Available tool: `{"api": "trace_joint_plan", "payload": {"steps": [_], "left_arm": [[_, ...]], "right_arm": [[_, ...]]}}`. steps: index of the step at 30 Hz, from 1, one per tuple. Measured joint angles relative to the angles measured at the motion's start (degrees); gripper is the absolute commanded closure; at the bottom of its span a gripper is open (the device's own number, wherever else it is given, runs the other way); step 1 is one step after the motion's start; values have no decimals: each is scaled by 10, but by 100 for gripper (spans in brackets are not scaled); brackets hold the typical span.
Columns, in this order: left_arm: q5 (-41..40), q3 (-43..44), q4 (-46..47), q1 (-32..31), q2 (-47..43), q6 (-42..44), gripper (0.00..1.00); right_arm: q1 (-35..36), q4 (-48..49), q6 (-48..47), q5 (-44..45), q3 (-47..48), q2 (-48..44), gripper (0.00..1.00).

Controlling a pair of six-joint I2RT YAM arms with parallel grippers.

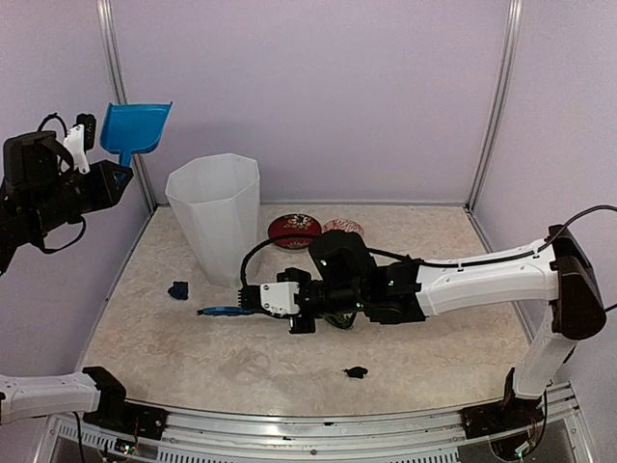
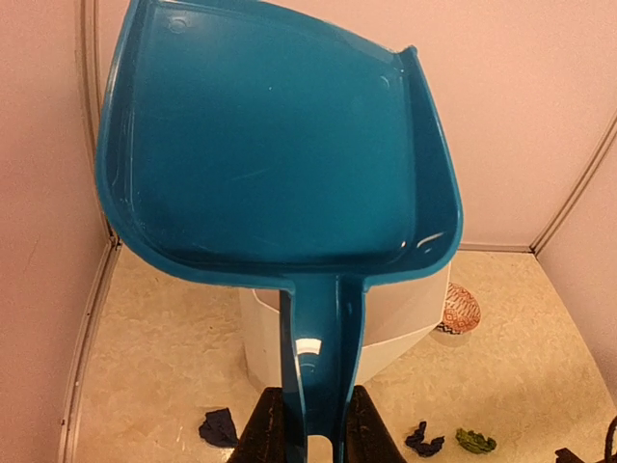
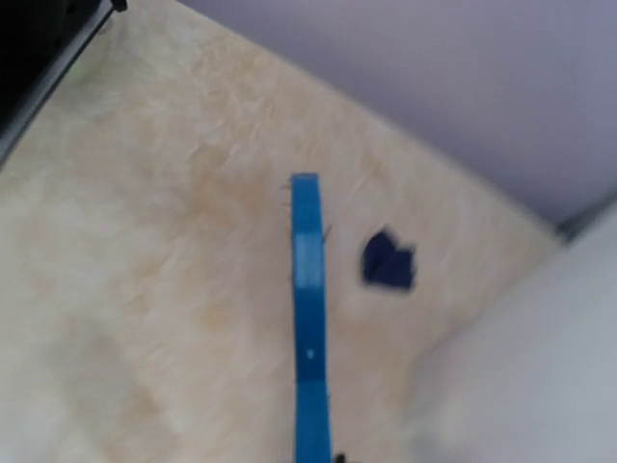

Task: Sweep away the paper scraps from the table
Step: Sweep the paper scraps at the center of the board.

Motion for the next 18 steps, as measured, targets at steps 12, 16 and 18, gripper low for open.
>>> {"api": "trace_joint_plan", "payload": {"steps": [12, 16, 18], "left_arm": [[-74, -42, 2, 0, -39, 12, 100], [-84, -49, 5, 0, -53, 12, 100], [-86, -53, 5, 0, -60, 11, 100]], "right_arm": [[0, 58, -255, 28, 232, 229, 100], [-3, 67, -300, 41, 316, 310, 100], [-4, 70, -321, 48, 360, 348, 100]]}}
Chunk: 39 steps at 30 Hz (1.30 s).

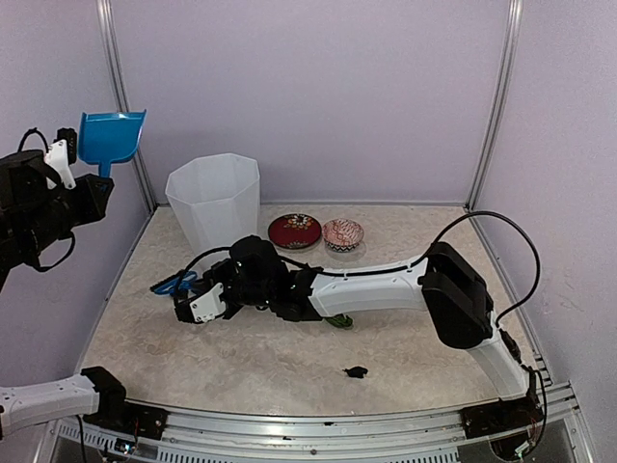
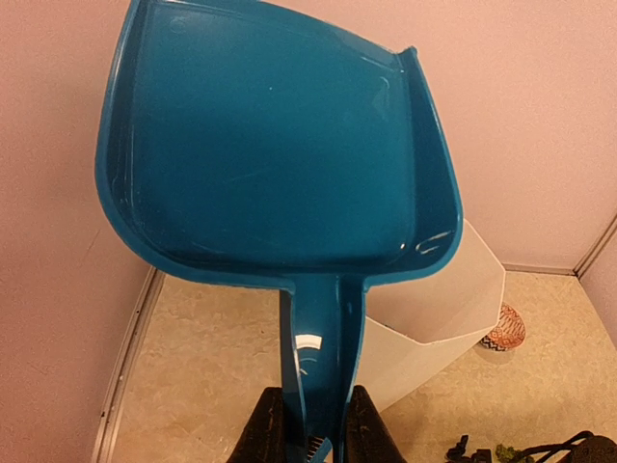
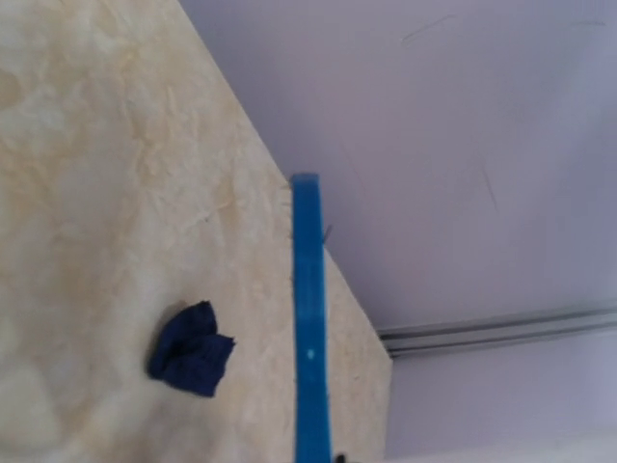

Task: Sweep away the paper scraps from the table
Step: Sweep the paper scraps at the center of the board.

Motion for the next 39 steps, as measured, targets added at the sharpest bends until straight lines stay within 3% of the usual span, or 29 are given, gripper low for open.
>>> {"api": "trace_joint_plan", "payload": {"steps": [11, 17, 32, 39], "left_arm": [[-1, -11, -2, 0, -10, -3, 100], [0, -11, -7, 0, -16, -6, 100], [1, -12, -18, 0, -16, -7, 100], [1, -12, -19, 0, -15, -7, 100]], "right_arm": [[-15, -1, -71, 14, 179, 137, 100], [-22, -1, -84, 10, 219, 190, 100], [-27, -26, -110, -12, 191, 223, 100], [-27, -59, -134, -25, 83, 135, 100]]}}
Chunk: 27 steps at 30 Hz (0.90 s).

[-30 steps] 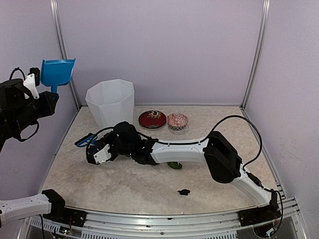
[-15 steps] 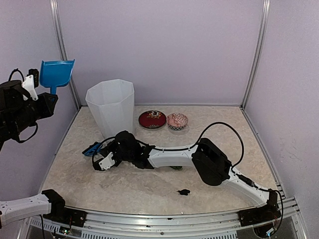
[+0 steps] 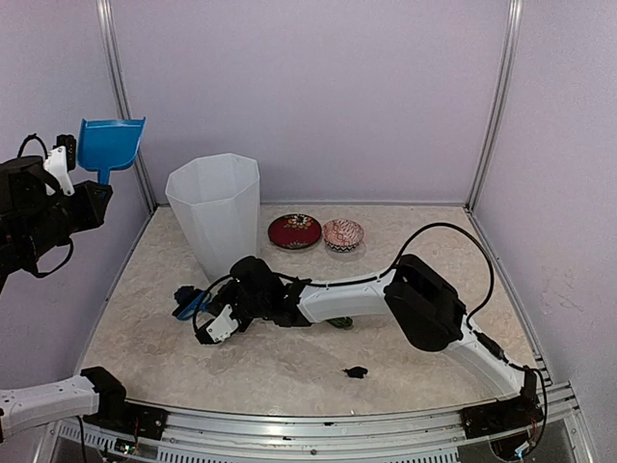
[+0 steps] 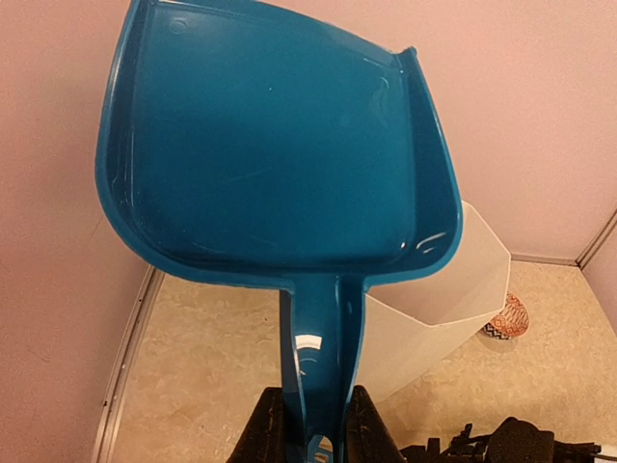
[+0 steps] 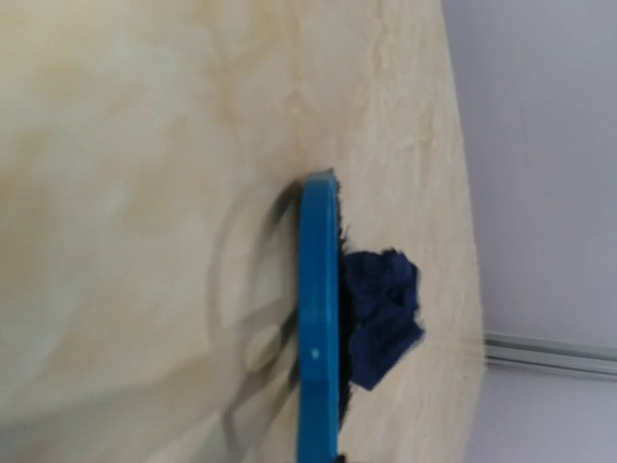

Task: Sweep away the paper scraps from the table
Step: Sweep the paper scraps at the center of the board.

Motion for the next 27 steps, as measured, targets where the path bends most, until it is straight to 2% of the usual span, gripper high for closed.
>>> {"api": "trace_joint_plan", "payload": {"steps": [10, 19, 27], "left_arm": [[7, 0, 1, 0, 5, 0, 100], [20, 0, 7, 0, 12, 0, 100], [24, 0, 18, 0, 24, 0, 100]], "right_arm": [[0, -103, 43, -22, -193, -185, 100], [0, -177, 146, -18, -396, -378, 100], [0, -252, 248, 14, -529, -574, 100]]}}
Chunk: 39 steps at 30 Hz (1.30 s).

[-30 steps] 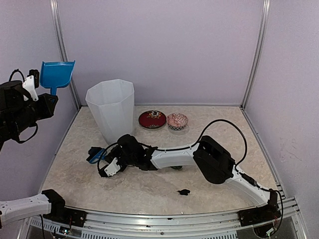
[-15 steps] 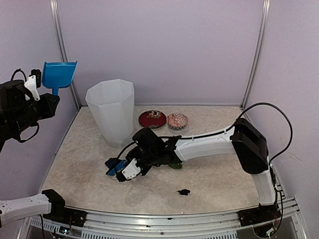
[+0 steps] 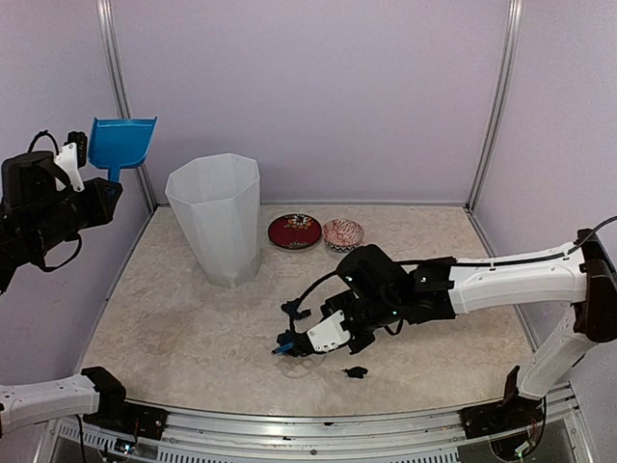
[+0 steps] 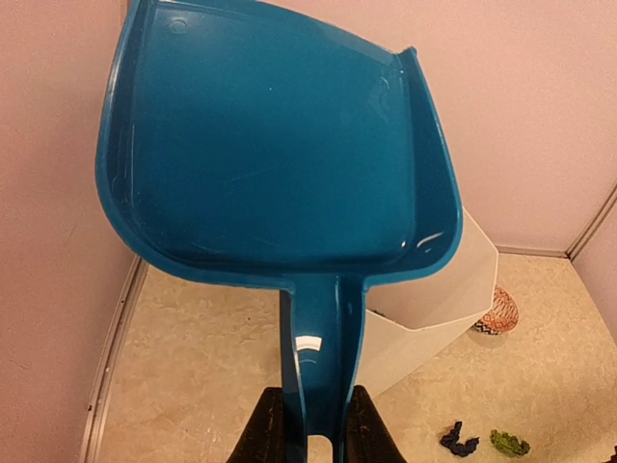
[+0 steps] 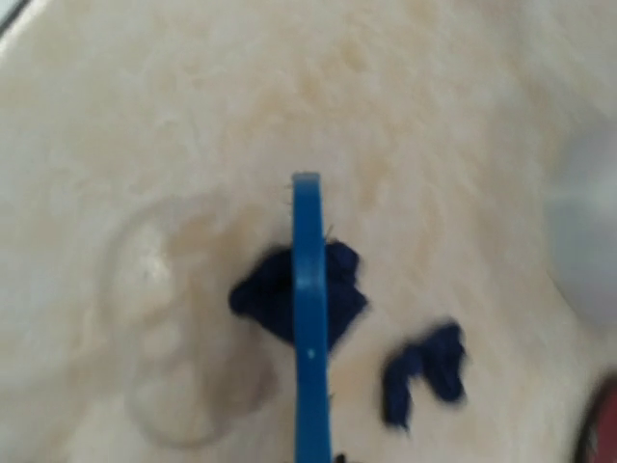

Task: Sweep away the paper scraps from the table
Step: Sweep the paper scraps at the center of the board.

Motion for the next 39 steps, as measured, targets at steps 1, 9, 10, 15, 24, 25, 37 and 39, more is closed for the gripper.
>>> {"api": "trace_joint_plan", "payload": {"steps": [1, 9, 10, 15, 24, 25, 37, 39], "left_arm": [[1, -1, 3, 0, 1, 0, 100], [14, -6, 19, 0, 15, 0, 100], [15, -6, 20, 0, 17, 0, 100], [20, -6, 20, 0, 23, 0, 100], [29, -6, 20, 0, 23, 0, 100], [30, -6, 20, 0, 23, 0, 100], [49, -6, 17, 0, 20, 3, 100], [52, -6, 15, 0, 17, 4, 100]], "right_arm": [[0, -10, 13, 6, -11, -28, 100], [0, -23, 138, 48, -29, -184, 100], [0, -24, 159, 51, -28, -191, 100], [0, -28, 291, 58, -14, -178, 100], [-5, -26, 566, 37, 44, -66, 100], [-5, -17, 598, 27, 44, -54, 100], [-18, 138, 925, -28, 70, 106, 100], [-25, 153, 961, -24, 73, 127, 100]]}}
